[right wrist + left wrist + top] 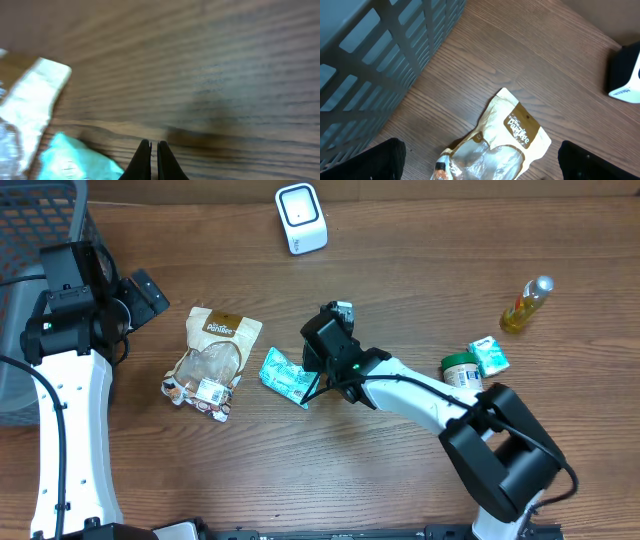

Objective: Scan the item barcode

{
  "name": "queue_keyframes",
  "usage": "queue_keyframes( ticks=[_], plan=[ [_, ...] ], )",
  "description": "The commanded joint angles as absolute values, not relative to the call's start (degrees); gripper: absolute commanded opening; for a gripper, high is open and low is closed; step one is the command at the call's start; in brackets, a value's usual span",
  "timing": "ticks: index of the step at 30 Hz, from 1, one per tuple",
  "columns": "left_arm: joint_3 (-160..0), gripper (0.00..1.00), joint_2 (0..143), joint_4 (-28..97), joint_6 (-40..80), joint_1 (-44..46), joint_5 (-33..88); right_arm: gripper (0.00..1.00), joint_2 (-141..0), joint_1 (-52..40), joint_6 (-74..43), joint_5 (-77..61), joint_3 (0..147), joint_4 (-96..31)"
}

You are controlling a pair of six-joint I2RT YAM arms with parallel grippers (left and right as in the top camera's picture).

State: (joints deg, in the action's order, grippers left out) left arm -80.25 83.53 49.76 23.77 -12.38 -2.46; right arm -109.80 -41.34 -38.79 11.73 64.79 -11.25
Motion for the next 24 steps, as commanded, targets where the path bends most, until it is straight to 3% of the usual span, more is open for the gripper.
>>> queue_keyframes(
  ticks=[1, 17, 24],
  plan=[
    [-81.47, 1.0, 83.22, 49.69, 22.9, -12.29, -3.38, 0.04, -111.26, -41.41, -38.59, 10.39, 64.18, -11.03],
    [-81.47, 0.99, 83.22, 49.69, 22.9, -12.29, -3.38, 0.05, -111.24, -43.79, -39.46, -25.39, 64.18, -21.12],
    [-81.47, 1.0, 83.22, 49.69, 22.9, -12.29, -3.38, 0.16, -111.24, -46.39, -39.44, -26.37, 64.18, -19.99]
  ],
)
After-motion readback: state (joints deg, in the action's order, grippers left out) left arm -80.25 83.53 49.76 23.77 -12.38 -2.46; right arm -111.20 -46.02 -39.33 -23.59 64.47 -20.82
